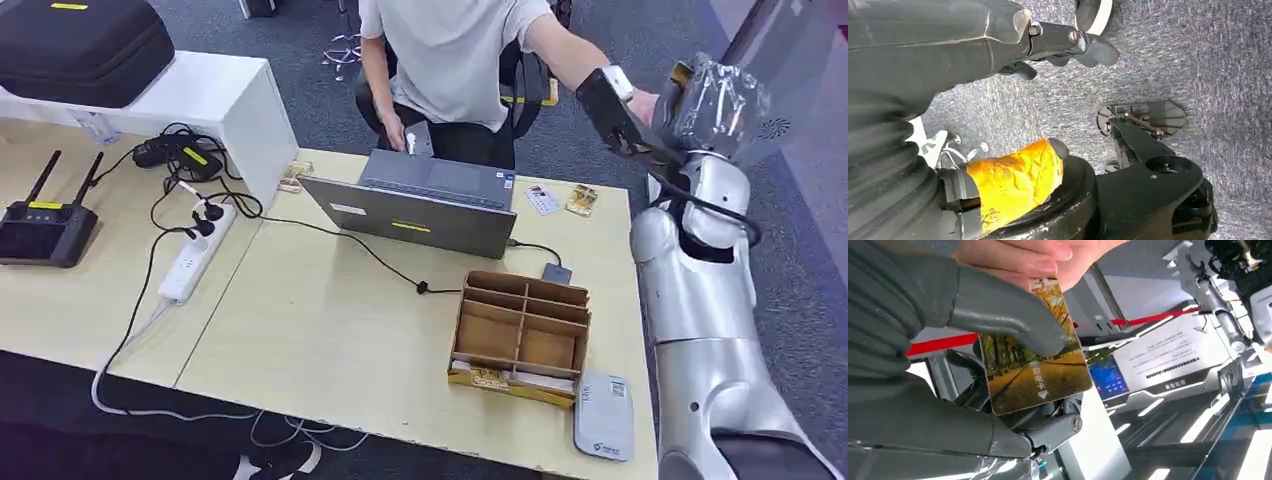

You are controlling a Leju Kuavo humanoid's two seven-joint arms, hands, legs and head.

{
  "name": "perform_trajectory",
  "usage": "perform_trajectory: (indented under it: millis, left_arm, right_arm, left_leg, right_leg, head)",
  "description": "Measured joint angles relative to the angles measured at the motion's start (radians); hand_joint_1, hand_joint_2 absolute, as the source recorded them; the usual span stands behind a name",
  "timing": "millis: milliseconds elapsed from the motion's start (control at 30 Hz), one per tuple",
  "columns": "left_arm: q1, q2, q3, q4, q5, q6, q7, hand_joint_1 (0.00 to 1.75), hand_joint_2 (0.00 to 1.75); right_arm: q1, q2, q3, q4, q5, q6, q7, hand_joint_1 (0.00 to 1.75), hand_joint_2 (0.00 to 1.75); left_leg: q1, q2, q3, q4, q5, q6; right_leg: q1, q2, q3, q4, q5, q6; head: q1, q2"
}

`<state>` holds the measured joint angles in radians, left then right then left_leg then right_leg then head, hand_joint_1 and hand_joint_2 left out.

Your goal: Pass the card to the sensor for recognition and then transmit it.

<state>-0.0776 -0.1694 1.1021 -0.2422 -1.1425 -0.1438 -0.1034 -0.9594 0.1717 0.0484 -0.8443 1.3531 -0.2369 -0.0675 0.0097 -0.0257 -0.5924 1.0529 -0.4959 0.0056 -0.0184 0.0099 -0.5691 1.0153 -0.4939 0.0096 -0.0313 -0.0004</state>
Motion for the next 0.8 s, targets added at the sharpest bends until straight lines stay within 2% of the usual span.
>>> perform_trajectory:
  millis: [33,400,633,700,800]
  left_arm:
    - [0.0,0.0,0.0,0.0,0.0,0.0,0.0,0.0,1.75]
    - [0.0,0.001,0.0,0.0,-0.006,0.01,0.02,0.0,1.75]
    - [0.001,0.003,0.0,0.0,-0.006,0.029,0.032,0.0,1.75]
    - [0.001,0.004,0.0,0.0,-0.006,0.032,0.032,0.0,1.75]
    - [0.001,0.004,0.0,0.0,-0.006,0.041,0.038,0.0,1.75]
  right_arm:
    - [0.0,0.0,0.0,0.005,0.0,0.0,0.0,0.0,0.0]
    - [-0.001,-0.005,-0.014,0.05,0.012,-0.018,-0.002,0.0,0.0]
    - [0.017,-0.064,-0.083,0.074,-0.007,-0.039,0.017,0.0,0.0]
    - [0.031,-0.089,-0.129,0.074,-0.067,-0.048,0.01,0.0,0.0]
    - [0.057,-0.119,-0.266,0.057,-0.285,-0.03,-0.031,0.0,0.0]
  left_leg:
    - [0.0,0.0,0.0,0.0,0.0,0.0]
    - [0.0,0.0,0.0,0.0,0.0,0.0]
    - [0.0,0.0,0.0,0.0,0.0,0.0]
    - [0.0,-0.001,0.0,0.001,0.0,0.0]
    - [0.0,-0.003,0.0,0.001,0.0,0.0]
  right_leg:
    - [0.0,0.0,0.0,0.0,0.0,0.0]
    - [0.0,0.0,0.0,-0.001,0.0,0.0]
    - [0.0,0.0,0.0,-0.001,0.0,0.0]
    - [0.0,-0.001,0.0,-0.002,0.0,0.0]
    - [0.0,-0.002,0.0,-0.003,0.0,0.0]
  head:
    - [0.0,0.0]
    - [0.0,0.0]
    - [0.0,0.0]
    - [0.0,0.0]
    - [0.0,0.0]
